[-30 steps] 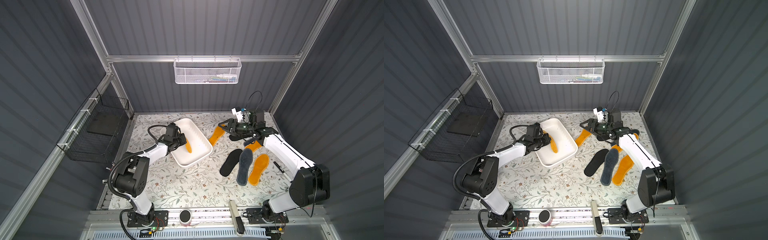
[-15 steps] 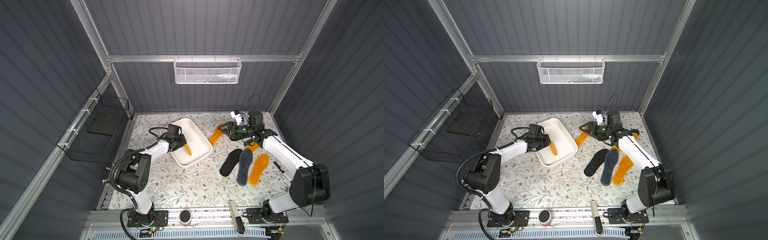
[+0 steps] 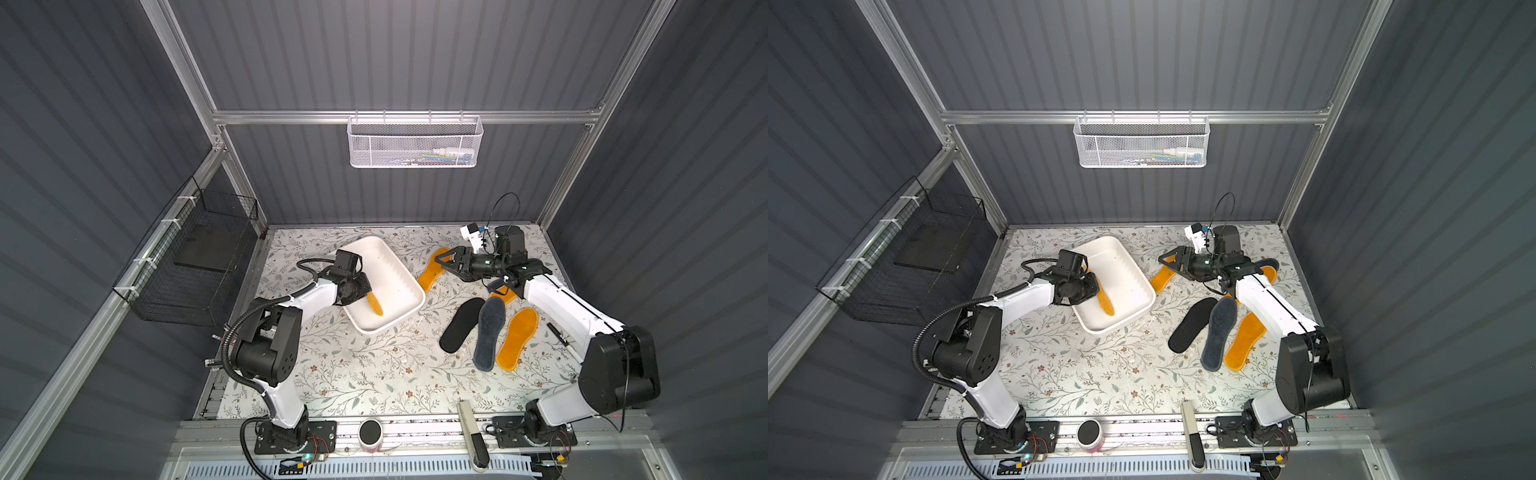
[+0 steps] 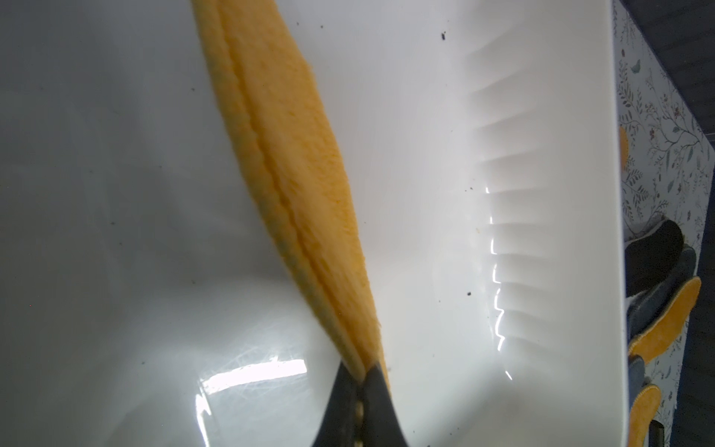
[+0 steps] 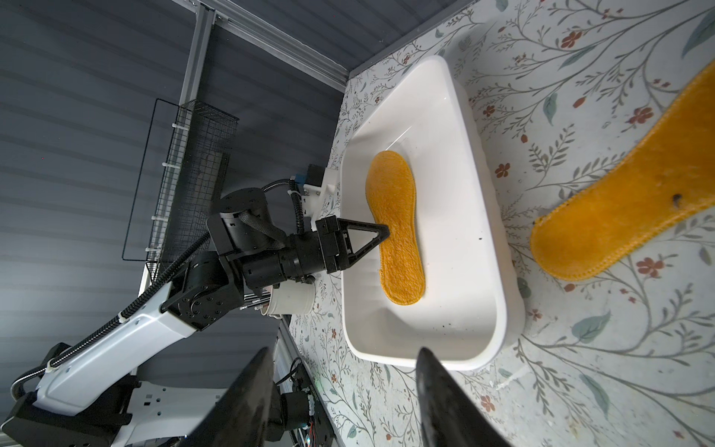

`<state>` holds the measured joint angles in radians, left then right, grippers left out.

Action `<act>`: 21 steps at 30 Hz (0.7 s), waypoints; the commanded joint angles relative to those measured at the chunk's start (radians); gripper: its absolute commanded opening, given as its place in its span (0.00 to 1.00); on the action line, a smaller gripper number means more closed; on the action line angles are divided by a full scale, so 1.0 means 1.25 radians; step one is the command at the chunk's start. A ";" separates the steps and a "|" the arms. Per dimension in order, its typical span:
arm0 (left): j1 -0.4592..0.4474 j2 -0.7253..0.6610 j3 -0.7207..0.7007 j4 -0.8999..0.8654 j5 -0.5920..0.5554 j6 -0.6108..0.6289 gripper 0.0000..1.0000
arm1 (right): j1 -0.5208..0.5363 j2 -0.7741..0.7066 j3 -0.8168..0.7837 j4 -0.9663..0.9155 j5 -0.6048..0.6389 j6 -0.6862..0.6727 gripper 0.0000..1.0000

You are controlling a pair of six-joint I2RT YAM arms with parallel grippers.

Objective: Put the insoles into the storage box
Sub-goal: Place the insole in the storage box.

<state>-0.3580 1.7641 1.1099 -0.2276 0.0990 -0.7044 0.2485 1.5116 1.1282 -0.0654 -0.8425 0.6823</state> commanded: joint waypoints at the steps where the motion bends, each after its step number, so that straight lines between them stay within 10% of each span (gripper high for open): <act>1: 0.009 0.003 0.004 -0.044 -0.016 -0.008 0.01 | -0.002 -0.015 -0.013 0.020 -0.010 0.007 0.59; 21: 0.012 -0.001 0.016 -0.089 -0.047 -0.008 0.25 | -0.002 0.001 -0.017 0.040 -0.021 0.017 0.59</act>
<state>-0.3470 1.7641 1.1099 -0.3061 0.0566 -0.7151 0.2485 1.5120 1.1172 -0.0399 -0.8509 0.6998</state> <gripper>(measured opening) 0.246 0.595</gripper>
